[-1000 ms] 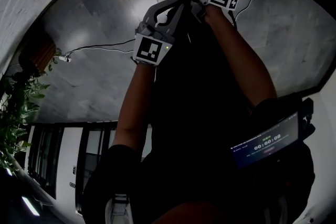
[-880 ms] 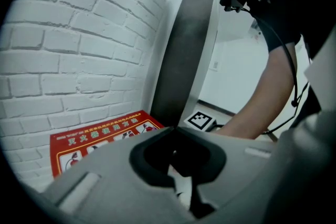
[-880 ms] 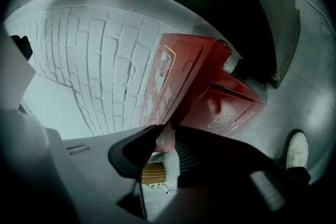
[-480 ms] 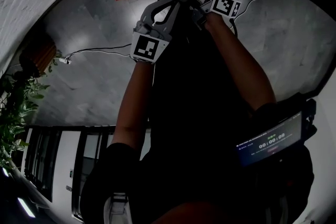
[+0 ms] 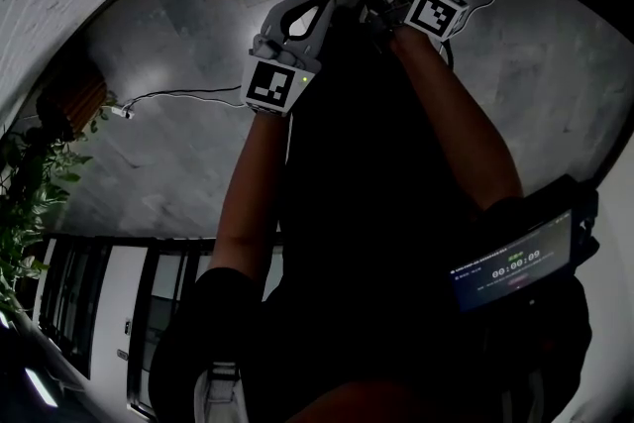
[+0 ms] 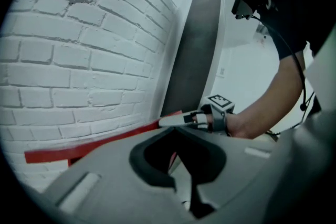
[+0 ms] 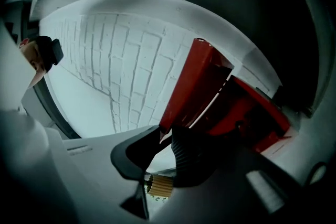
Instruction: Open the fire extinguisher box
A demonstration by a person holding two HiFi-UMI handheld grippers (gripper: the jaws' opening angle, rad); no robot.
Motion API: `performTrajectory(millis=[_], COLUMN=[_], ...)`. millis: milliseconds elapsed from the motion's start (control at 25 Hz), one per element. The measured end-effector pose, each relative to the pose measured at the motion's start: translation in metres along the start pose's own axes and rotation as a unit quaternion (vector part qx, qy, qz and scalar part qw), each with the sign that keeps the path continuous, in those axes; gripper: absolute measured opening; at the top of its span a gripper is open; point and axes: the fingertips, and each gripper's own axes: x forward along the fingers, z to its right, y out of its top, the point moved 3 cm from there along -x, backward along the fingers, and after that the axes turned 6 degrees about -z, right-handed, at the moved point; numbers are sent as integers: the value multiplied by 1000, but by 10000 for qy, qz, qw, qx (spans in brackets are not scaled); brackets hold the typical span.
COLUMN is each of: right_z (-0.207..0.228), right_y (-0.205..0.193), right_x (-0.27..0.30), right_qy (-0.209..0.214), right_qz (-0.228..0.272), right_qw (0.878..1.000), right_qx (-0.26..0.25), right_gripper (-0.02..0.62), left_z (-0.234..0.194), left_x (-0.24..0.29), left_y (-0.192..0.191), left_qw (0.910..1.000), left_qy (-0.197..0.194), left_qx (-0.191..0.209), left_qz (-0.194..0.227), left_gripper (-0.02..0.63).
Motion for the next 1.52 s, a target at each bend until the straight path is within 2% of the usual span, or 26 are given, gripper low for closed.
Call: performTrajectory(millis=[320,680,880,1040,1280,1520], right_z=[-25,-36,-40,-40,-41,-38], right_y=[40,80,98,109,130,144], right_x=[21,43,53,62,73,80], right_qy=[488,659,677,622,596,358], right_qz=[211,385,404,377,450,473], right_qw=[9984,9967,9965,9968,9966,9975], right_qx=[-210,-265,-288,-318,-358,-387], right_gripper=[54,48,46,46,44,48], left_z=[-4,-22,-29,-33,-35,-42], left_x=[2,-2,-8,-13,-22,-31], left_y=[5,21,27,25,33,41], left_qw=[10000,9995,9993,9988,9992,9984], left_qy=[23,180,219,269,257,360], left_qx=[-36,-41,-114,-23,-148,-12], left_qz=[83,239,297,401,280,445], left_gripper=[2,1,0,0,1,1])
